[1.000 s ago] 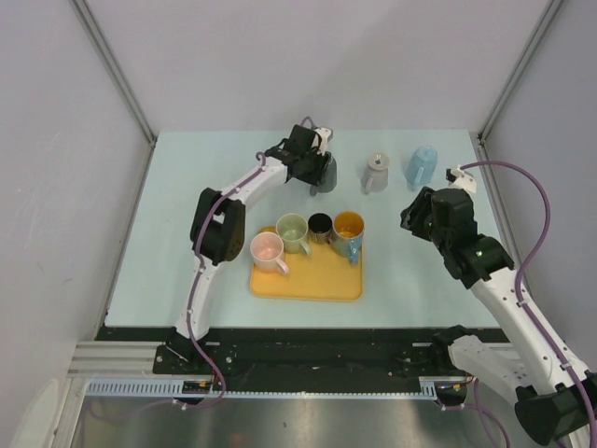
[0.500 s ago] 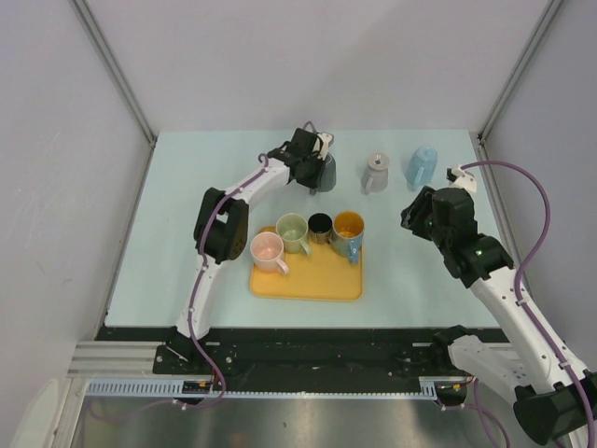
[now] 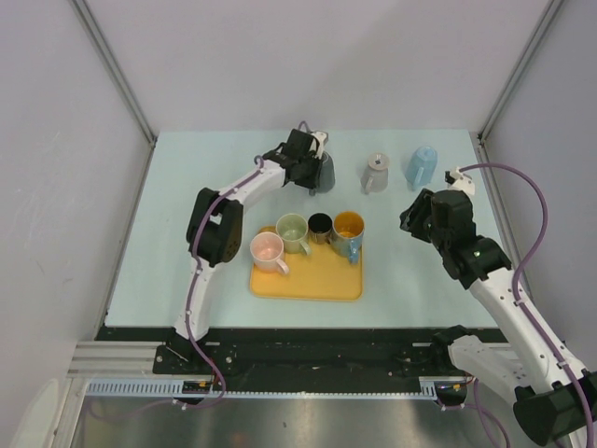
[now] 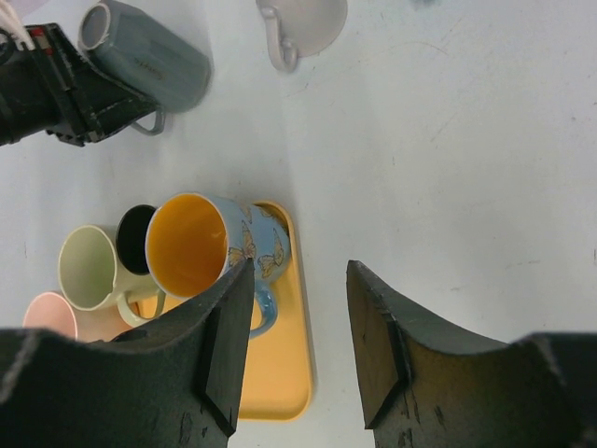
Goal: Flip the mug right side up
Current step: Turn over the cup at the center of the board.
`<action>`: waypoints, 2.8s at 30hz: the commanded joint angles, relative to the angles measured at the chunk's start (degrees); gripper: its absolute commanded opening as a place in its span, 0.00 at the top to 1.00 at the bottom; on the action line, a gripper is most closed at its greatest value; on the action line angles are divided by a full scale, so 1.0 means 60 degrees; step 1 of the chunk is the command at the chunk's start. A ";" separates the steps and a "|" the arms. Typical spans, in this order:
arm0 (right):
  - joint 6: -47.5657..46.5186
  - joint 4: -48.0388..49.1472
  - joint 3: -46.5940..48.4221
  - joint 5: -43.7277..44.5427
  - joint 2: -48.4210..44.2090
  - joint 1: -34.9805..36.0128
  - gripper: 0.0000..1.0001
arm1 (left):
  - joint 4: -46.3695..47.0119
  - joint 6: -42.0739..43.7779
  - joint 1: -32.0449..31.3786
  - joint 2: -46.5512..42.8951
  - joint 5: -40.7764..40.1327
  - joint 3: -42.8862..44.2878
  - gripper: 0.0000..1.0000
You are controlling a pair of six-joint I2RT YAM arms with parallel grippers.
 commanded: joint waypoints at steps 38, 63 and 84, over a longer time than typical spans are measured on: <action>0.4414 0.9172 -0.0464 -0.9680 0.1699 0.1225 0.23 | 1.1938 -0.9844 -0.0107 -1.1960 0.4974 -1.0735 1.00; 0.3989 0.9348 0.0605 -0.8698 0.2065 0.2206 0.42 | 1.1294 -0.8877 -0.1338 -1.2268 0.4534 -1.1175 1.00; 0.4430 1.0229 0.0781 -0.9635 0.2696 0.2383 0.61 | 1.1265 -0.8862 -0.1763 -1.2121 0.4782 -1.1058 1.00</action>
